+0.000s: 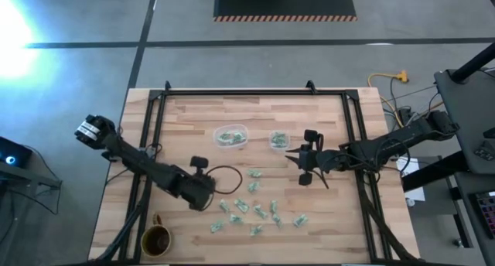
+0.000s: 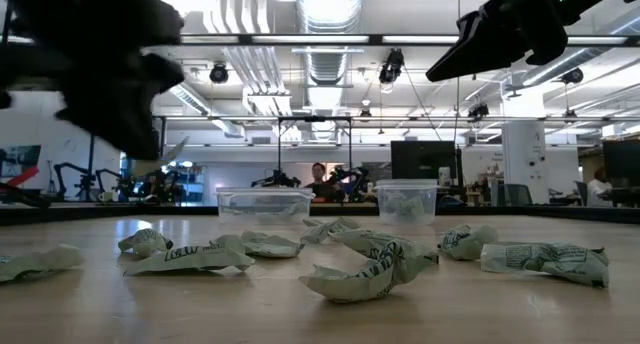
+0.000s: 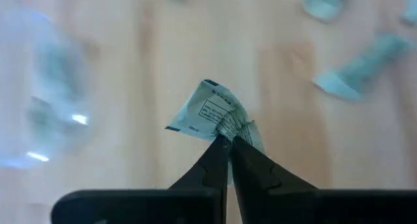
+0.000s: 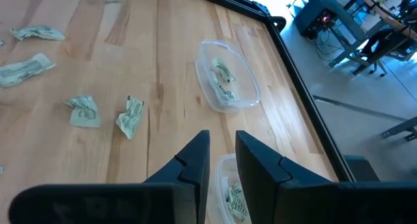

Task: Pick and place Stevia / Truvia into bins
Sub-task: Put the stevia packet into the transparent oval container

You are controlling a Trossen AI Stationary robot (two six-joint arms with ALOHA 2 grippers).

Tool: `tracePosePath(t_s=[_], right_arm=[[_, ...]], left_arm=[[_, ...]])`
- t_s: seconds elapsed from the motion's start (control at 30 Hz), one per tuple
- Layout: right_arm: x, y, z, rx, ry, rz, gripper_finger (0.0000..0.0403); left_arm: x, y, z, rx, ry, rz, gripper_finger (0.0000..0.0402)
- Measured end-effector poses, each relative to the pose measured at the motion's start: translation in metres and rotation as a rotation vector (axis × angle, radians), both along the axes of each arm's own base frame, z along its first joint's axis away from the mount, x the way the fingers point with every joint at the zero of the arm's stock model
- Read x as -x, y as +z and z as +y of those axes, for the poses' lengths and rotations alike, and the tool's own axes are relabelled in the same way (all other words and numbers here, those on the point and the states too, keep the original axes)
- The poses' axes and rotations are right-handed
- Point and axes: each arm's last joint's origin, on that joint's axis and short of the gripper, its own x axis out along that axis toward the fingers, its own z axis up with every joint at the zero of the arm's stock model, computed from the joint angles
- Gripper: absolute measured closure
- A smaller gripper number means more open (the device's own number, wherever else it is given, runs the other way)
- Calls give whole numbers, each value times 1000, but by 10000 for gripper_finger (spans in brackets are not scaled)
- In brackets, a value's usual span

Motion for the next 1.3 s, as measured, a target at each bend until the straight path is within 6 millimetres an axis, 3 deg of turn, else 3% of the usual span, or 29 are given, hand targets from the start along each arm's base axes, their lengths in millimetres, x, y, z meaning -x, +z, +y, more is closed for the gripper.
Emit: tracePosePath(t_s=[0.23, 0.77, 1.0, 1.3], right_arm=[[0, 0, 0, 0, 0, 0, 342], [0, 0, 0, -8, -5, -3, 343], [0, -1, 0, -8, -5, -2, 343], [0, -1, 0, -8, -5, 0, 339]], left_arm=[[-20, 18, 29, -216, 58, -64, 402], [-43, 20, 143, -278, 317, -88, 402], [-52, 14, 164, -175, 291, -128, 401], [-58, -3, 169, -190, 281, -68, 398]])
